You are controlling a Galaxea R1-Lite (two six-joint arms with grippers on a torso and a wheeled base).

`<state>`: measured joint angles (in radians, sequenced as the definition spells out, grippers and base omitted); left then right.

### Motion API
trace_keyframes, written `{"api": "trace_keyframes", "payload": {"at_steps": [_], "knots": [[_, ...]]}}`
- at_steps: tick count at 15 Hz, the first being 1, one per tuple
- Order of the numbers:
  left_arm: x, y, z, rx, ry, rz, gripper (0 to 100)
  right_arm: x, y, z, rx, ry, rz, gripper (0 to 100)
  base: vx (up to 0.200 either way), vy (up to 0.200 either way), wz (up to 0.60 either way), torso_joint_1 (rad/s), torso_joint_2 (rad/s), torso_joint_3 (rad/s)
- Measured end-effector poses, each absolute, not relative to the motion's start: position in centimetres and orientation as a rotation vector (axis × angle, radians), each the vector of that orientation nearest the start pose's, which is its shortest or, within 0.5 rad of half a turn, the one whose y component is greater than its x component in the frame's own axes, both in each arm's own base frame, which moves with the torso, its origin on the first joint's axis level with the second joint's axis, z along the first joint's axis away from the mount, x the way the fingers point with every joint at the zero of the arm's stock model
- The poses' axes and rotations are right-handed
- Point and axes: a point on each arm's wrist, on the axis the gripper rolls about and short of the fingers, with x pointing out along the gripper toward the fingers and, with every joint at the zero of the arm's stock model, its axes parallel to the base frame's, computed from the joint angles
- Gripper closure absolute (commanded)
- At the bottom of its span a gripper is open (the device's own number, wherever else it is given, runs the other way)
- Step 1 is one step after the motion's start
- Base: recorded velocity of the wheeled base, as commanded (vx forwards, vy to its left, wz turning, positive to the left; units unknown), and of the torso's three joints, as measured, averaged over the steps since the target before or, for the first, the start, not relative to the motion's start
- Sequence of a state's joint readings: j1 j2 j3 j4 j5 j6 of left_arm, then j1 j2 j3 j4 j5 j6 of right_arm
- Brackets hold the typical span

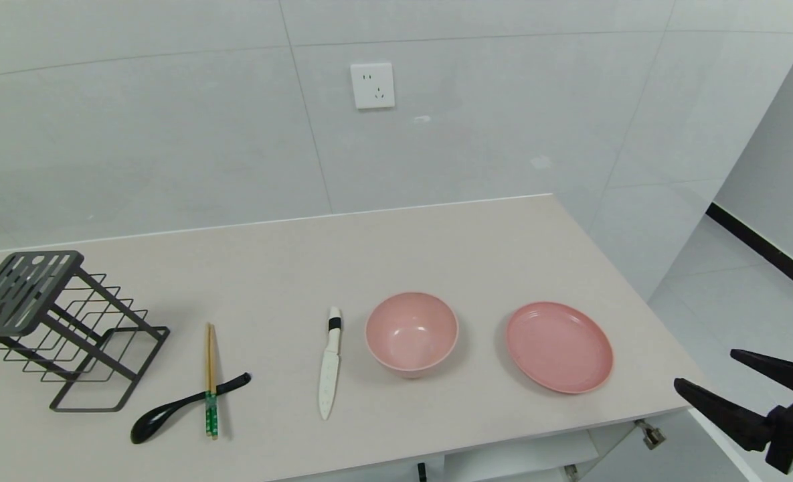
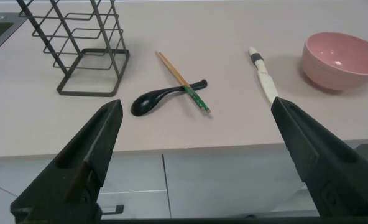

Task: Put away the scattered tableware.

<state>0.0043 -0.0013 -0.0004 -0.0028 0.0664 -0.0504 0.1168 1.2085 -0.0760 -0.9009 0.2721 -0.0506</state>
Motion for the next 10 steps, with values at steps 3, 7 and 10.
{"api": "trace_keyframes", "payload": {"at_steps": [3, 7, 10], "knots": [[-2.3, 0.1, 7.6, -0.05, -0.006, 0.07, 0, 14.6, 2.3, 12.2, -0.03, 0.283, 0.392, 0, 0.0, 0.0, 0.0, 0.0, 0.0, 0.0], [-2.3, 0.1, 7.6, -0.051, -0.006, 0.071, 0, 16.6, 2.0, 12.3, -0.045, 0.194, 0.362, 0, 0.0, 0.0, 0.0, 0.0, 0.0, 0.0], [-2.3, 0.1, 7.6, -0.05, -0.006, 0.07, 0, 18.7, 0.5, 11.4, -0.068, 0.168, 0.279, 0, 0.0, 0.0, 0.0, 0.0, 0.0, 0.0]]}}
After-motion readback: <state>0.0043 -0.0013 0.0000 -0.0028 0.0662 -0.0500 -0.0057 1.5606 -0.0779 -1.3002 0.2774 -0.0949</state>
